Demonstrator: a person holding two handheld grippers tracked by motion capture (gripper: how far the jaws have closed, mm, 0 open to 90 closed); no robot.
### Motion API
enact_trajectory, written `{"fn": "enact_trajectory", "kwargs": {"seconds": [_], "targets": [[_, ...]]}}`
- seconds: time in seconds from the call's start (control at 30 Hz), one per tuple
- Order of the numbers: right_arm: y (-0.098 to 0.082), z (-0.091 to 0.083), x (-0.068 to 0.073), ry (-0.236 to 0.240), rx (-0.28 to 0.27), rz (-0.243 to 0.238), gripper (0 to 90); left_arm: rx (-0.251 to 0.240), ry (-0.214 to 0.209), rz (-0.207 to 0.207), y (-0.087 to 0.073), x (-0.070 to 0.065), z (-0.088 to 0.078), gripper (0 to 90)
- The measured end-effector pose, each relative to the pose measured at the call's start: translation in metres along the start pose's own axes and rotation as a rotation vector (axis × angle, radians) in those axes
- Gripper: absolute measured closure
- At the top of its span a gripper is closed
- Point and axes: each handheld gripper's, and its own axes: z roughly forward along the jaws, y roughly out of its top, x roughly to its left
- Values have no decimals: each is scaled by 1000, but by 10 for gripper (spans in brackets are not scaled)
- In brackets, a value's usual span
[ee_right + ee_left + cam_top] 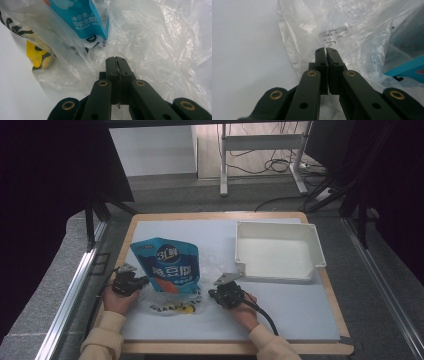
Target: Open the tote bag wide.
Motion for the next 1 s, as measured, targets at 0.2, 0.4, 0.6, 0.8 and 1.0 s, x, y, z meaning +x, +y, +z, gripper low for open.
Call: {"fn": "enact_trajectory", "kwargs": {"seconds": [0.2, 0.4, 0.6, 0.8, 1.0], "targets": [[0, 0, -1, 1, -4, 2, 889, -1, 1, 0, 0, 0, 0, 886], [-2, -2, -1, -1, -5, 2, 890, -1, 0, 0, 0, 0, 0, 885], [-5, -6, -1, -1, -4, 4, 890, 0, 1, 0, 0, 0, 0, 885], [-1, -9, 3, 2, -20, -2, 890, -1, -2, -2, 0, 0, 0, 886], [15, -6, 34, 78, -44, -70, 890, -2, 1, -2, 0, 0, 0, 886]]}}
